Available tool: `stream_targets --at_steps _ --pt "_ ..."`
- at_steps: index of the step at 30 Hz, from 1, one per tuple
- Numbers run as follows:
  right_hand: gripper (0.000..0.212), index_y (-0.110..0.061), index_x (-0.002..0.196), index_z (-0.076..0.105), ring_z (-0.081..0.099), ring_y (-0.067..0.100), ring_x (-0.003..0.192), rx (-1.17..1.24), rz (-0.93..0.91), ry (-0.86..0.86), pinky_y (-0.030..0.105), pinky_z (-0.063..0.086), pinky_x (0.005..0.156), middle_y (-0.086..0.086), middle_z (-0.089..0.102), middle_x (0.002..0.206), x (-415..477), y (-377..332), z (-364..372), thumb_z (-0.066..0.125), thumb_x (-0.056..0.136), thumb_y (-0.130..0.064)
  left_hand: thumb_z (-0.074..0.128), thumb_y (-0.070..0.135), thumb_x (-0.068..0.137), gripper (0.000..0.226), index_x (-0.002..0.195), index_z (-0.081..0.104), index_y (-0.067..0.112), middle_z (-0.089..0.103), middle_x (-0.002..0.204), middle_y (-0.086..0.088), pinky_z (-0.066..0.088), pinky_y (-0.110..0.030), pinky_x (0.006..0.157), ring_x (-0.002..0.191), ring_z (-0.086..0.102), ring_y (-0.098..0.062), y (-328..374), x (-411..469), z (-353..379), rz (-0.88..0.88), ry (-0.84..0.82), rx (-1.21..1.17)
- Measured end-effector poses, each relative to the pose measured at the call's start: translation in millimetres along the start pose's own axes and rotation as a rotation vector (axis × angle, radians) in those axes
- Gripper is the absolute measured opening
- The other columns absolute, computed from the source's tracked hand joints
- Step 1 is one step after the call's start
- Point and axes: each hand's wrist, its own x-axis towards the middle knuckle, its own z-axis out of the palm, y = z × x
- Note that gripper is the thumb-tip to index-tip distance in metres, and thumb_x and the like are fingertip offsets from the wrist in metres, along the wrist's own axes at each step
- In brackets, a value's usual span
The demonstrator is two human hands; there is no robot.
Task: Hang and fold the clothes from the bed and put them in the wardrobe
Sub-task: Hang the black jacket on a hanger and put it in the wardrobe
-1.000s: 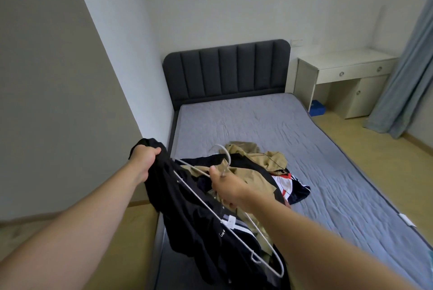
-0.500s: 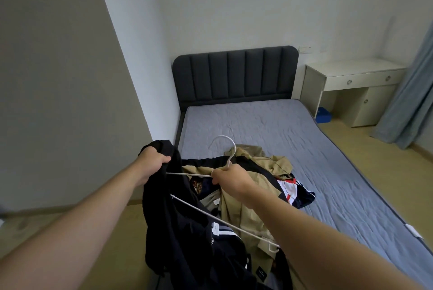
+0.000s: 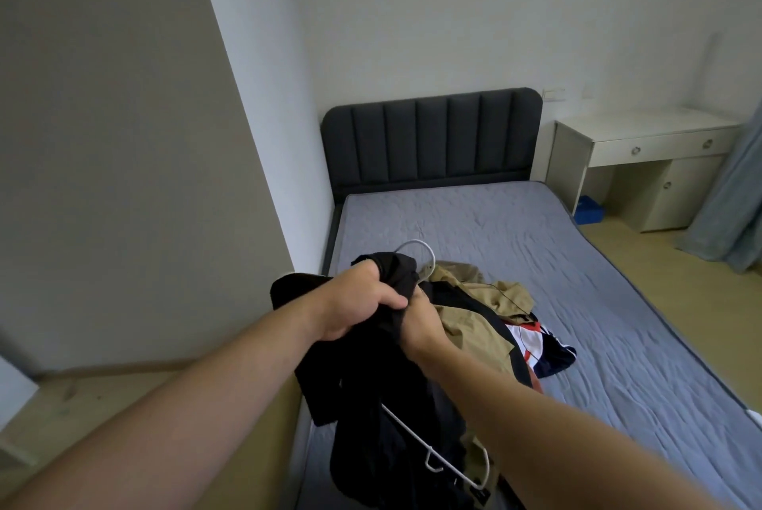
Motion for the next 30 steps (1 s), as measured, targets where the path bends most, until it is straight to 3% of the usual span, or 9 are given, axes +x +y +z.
stream_targets --at_steps 3,5,6,7,10,14,17,25,30 --pt "0.025 -0.018 0.099 0.07 0.071 0.021 0.087 0.169 0.063 0.012 0.038 0.058 0.07 0.004 0.075 0.093 -3 -5 -4 0.06 0.083 -0.034 0.066 -0.001 0.086 0.029 0.113 0.07 0.008 0.075 0.106 -0.012 0.054 -0.04 0.096 0.104 0.07 -0.026 3 -2 -5 0.003 -0.017 0.102" --pt "0.015 -0.015 0.082 0.064 0.061 0.013 0.055 0.214 0.083 0.015 0.027 0.043 0.046 0.002 0.066 0.07 -4 -7 -9 0.053 0.083 -0.025 0.069 0.012 0.082 0.004 0.083 0.071 0.009 0.074 0.078 -0.003 0.056 -0.037 0.076 0.076 0.07 -0.017 2 -2 -13 0.051 0.019 0.406" --pt "0.012 -0.015 0.078 0.058 0.05 0.011 0.045 0.239 0.093 0.015 0.024 0.035 0.042 0.003 0.057 0.063 -4 -8 -11 0.049 0.082 -0.021 0.068 0.019 0.081 0.018 0.067 0.064 0.009 0.067 0.066 0.0 0.051 -0.037 0.067 0.064 0.063 -0.014 0 0 -17 0.081 0.087 0.554" --pt "0.008 -0.016 0.075 0.052 0.042 0.011 0.041 0.278 0.105 0.01 0.022 0.03 0.041 0.002 0.048 0.061 -5 -10 -11 0.047 0.08 -0.019 0.066 0.025 0.082 0.025 0.064 0.06 0.008 0.064 0.069 0.0 0.049 -0.037 0.068 0.066 0.059 -0.014 -2 3 -20 0.135 0.162 0.67" --pt "0.01 -0.021 0.062 0.051 0.034 0.012 0.04 0.492 0.17 -0.016 0.021 0.024 0.041 -0.003 0.042 0.055 -9 -20 -10 0.051 0.071 -0.023 0.051 0.04 0.092 0.036 0.093 0.07 0.01 0.063 0.1 -0.006 0.043 -0.037 0.094 0.099 0.055 -0.02 -5 7 -22 0.386 0.248 0.748" --pt "0.019 -0.018 0.063 0.042 0.035 0.013 0.041 0.667 0.249 -0.043 0.021 0.024 0.041 0.001 0.044 0.053 -11 -23 -11 0.041 0.082 -0.022 0.034 0.053 0.104 0.061 0.066 0.058 0.011 0.061 0.065 -0.001 0.044 -0.037 0.076 0.073 0.056 -0.019 -10 19 -21 0.484 0.224 0.681" --pt "0.013 -0.014 0.071 0.04 0.035 0.015 0.041 0.67 0.286 0.014 0.021 0.027 0.04 0.007 0.047 0.053 -14 -22 -13 0.039 0.084 -0.015 0.021 0.071 0.097 0.07 0.071 0.063 0.021 0.063 0.074 0.003 0.035 -0.032 0.088 0.085 0.047 -0.013 -17 27 -20 0.475 0.29 0.831" --pt "0.018 -0.012 0.067 0.047 0.034 0.014 0.044 0.519 0.196 -0.043 0.024 0.023 0.042 0.005 0.045 0.056 -22 -20 -22 0.037 0.078 -0.001 0.037 0.086 0.084 0.045 0.083 0.047 0.042 0.052 0.085 0.019 0.044 -0.027 0.075 0.082 0.051 -0.003 -24 31 -11 0.532 0.205 0.893" --pt "0.024 -0.01 0.072 0.054 0.041 0.015 0.044 0.457 0.122 -0.08 0.024 0.028 0.045 0.006 0.048 0.055 -23 -19 -26 0.036 0.081 0.004 0.035 0.08 0.087 0.045 0.1 0.049 0.039 0.054 0.09 0.014 0.043 -0.028 0.072 0.086 0.058 -0.012 -29 36 -8 0.471 0.241 0.937"
